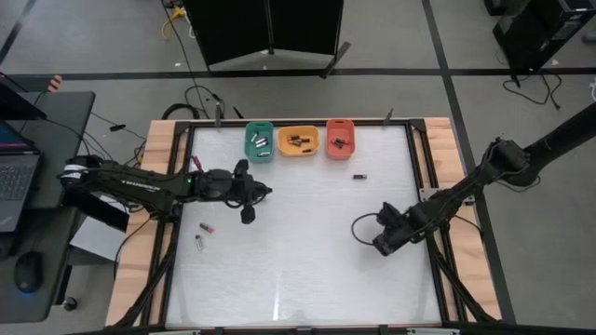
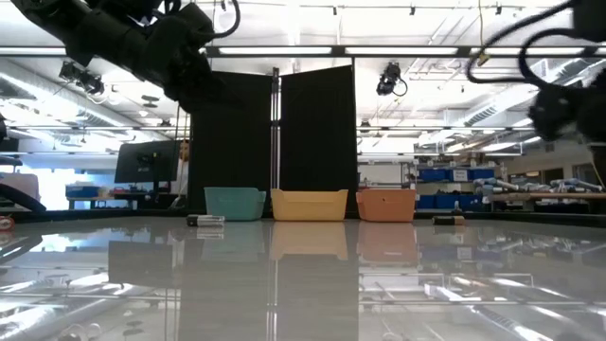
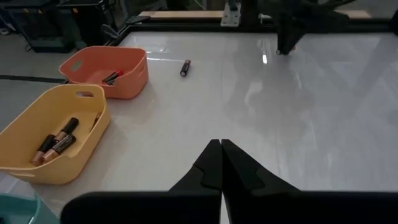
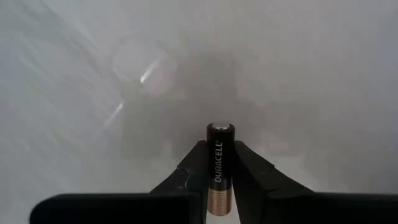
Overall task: Sort batteries
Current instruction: Put the brown battery into the yellow bin
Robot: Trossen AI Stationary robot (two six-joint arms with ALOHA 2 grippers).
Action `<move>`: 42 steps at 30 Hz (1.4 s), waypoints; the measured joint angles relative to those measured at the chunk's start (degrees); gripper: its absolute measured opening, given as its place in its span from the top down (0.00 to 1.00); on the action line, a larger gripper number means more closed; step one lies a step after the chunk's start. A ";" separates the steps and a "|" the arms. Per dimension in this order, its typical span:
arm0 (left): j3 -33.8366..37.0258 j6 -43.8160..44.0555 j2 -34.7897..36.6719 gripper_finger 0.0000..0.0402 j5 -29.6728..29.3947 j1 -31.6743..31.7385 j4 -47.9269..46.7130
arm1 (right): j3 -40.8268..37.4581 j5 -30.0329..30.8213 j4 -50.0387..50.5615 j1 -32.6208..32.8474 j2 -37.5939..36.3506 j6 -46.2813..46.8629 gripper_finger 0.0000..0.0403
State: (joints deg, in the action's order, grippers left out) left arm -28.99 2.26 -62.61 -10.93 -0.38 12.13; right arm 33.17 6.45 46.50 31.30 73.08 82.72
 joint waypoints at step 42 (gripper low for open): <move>5.77 0.92 -16.83 0.99 -0.03 0.00 38.94 | 65.88 -1.83 -8.24 -60.07 53.17 -113.15 0.86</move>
State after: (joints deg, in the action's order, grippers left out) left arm -23.22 3.18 -79.44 -10.96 -0.38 51.07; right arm 99.05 4.62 38.26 -28.77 126.25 -30.43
